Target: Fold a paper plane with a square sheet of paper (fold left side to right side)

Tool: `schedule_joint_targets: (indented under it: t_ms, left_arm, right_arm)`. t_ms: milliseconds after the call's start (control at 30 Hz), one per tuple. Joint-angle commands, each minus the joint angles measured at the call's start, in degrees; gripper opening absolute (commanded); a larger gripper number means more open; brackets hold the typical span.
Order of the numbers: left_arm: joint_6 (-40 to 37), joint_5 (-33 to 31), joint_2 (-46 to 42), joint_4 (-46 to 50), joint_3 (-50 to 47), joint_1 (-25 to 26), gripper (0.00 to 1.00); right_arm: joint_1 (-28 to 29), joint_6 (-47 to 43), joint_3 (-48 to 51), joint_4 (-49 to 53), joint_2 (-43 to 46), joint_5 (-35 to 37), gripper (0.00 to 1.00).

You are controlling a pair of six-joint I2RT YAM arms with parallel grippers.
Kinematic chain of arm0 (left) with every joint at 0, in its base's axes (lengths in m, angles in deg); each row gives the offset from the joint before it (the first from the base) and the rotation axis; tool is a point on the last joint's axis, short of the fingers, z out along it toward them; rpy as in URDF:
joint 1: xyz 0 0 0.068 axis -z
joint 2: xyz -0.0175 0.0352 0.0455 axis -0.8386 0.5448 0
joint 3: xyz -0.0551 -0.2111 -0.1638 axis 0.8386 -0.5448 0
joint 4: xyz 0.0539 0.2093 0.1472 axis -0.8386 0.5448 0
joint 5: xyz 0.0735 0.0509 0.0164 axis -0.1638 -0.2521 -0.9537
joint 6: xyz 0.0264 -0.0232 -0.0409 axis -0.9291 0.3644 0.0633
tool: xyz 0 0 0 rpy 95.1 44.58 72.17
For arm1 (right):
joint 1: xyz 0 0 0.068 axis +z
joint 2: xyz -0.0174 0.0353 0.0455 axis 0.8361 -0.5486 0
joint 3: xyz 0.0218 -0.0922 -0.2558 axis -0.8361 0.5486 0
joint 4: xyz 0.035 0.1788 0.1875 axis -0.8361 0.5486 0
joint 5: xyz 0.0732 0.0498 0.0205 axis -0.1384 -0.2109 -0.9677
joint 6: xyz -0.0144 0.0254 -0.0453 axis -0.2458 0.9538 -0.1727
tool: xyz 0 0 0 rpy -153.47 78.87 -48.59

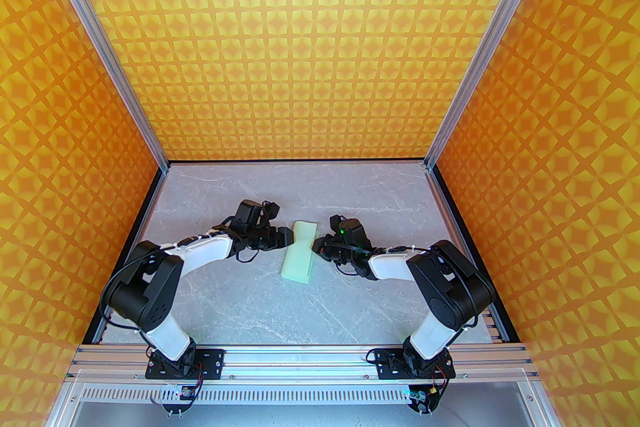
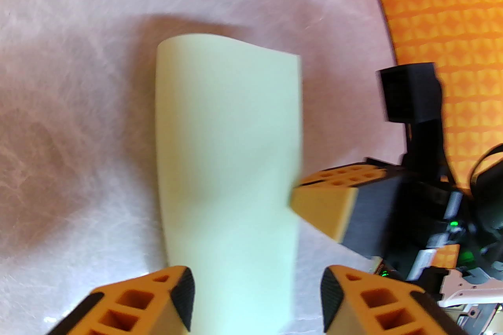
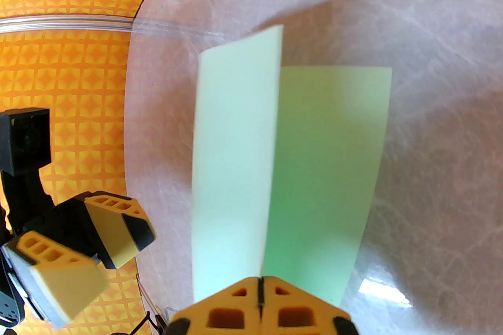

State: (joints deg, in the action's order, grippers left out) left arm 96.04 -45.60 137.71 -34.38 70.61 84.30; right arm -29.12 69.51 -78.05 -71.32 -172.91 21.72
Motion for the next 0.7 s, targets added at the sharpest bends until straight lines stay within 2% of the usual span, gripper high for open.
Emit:
schedule_joint_targets:
  t_ms: [0,667]
  left_arm:
    - [-2.72,-1.21,2.82,3.8,1.82,0.37,0.56]
    - [-5.9,-1.14,7.17,6.03,5.02,2.68,0.51]
  right_arm:
    - [-0.18,-1.98,0.74,2.89,-0.15,1.27,0.0]
    - [-0.19,-3.99,-1.46,6.09,-2.63,1.99,0.0]
